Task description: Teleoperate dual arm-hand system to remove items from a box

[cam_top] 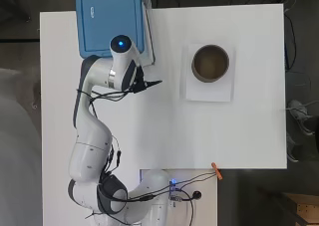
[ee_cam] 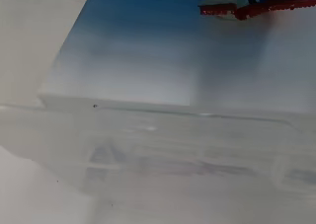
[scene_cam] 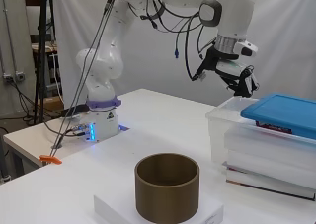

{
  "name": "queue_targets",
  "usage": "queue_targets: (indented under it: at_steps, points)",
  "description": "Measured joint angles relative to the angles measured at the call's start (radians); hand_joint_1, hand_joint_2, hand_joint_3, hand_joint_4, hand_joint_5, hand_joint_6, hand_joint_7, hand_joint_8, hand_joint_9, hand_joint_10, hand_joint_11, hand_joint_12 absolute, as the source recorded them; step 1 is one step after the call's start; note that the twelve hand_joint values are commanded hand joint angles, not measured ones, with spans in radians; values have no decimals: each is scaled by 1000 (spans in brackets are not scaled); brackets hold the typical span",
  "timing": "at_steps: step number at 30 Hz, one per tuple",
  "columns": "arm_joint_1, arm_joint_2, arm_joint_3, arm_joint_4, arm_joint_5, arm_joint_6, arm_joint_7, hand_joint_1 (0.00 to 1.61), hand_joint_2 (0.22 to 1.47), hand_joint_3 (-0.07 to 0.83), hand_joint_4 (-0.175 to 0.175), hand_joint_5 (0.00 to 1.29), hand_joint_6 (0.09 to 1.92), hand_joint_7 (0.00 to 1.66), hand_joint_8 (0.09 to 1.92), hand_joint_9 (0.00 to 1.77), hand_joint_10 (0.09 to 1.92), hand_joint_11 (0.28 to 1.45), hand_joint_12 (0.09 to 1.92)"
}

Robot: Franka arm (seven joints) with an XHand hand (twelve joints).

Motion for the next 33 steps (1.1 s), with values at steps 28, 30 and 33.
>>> queue_targets:
  at_steps: [28,30,33]
  points:
    - [-167,-87,93,16,31,-15,-17,969,1169,1,175,872,1157,1182,1918,1362,1912,869,1730]
    - [-256,-128,141,123,43,-36,12,968,1170,1,175,870,1161,1185,1920,1367,1918,873,1728]
    - [-372,-180,207,270,59,-63,54,968,1170,1,175,869,1163,1186,1920,1369,1920,874,1728]
